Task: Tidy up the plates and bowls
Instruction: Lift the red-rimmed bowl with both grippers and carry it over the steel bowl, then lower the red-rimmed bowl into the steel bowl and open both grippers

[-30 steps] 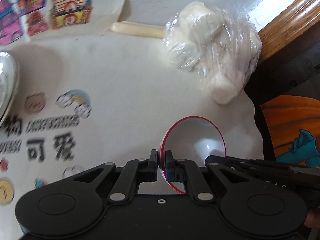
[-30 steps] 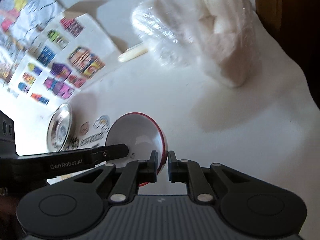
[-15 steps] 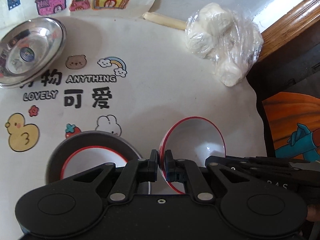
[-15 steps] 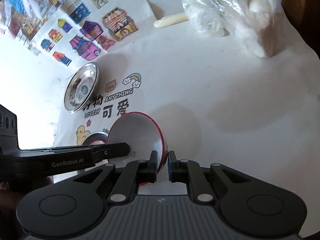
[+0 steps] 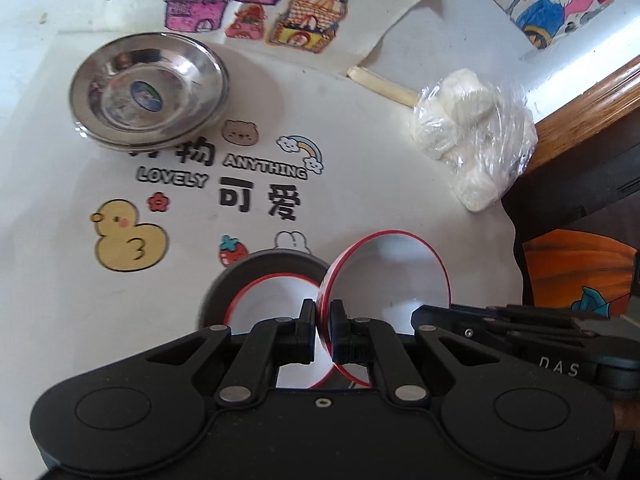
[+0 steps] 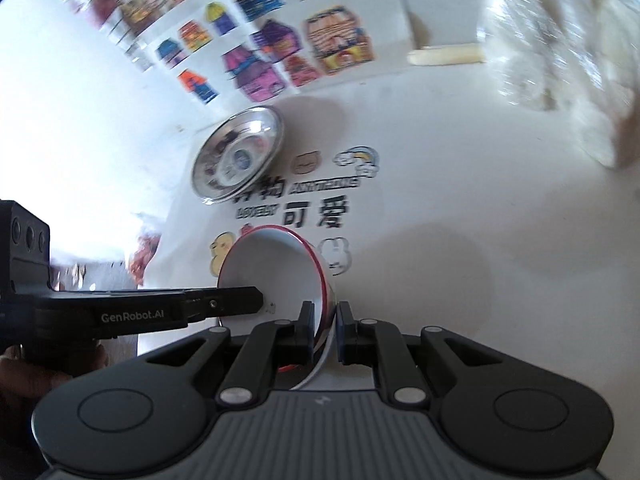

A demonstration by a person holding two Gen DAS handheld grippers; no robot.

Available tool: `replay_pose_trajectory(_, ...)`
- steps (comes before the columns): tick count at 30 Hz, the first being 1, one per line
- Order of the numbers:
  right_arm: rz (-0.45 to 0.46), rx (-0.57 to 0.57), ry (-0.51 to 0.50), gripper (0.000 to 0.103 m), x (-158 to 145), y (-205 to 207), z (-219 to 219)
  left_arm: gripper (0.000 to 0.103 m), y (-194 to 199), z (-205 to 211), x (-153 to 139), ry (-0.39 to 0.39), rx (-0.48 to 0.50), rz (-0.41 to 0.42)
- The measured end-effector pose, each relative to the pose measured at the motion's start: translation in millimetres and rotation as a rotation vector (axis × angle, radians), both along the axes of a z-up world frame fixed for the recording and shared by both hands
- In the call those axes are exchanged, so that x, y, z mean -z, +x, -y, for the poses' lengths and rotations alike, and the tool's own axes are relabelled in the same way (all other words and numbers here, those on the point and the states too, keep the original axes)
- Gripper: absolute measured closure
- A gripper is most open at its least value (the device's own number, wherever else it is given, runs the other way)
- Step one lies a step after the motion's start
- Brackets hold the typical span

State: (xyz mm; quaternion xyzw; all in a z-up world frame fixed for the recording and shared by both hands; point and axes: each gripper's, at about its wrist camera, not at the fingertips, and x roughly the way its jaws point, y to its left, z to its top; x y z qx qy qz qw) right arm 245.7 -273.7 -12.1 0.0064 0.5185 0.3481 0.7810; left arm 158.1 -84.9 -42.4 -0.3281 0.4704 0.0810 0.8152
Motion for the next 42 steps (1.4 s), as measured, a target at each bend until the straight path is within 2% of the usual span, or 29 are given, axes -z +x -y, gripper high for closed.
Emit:
replay_pose_trajectory(7,-0.033,-0.073,-0.028,0.091,4,-6,-26,0.096,-20,-13,7,-0.021,-0.044,-0.043)
replay_pose_trajectory(10,-0.05,-0.083,-0.034,0.091,9,-6,-32,0.096,-20,-13,14,-0.016,-0.035,-0.094)
replay_pose_trajectory(25,-0.057,-0.101,-0.099,0.091,26,-5,-46,0.095,-14,-16,29,-0.017,-0.051,-0.169)
replay_pose_trajectory(42,-0.089,-0.099,-0.121,0.091,33,4,-54,0.095,-6,-19,32,-0.02,-0.046,-0.2)
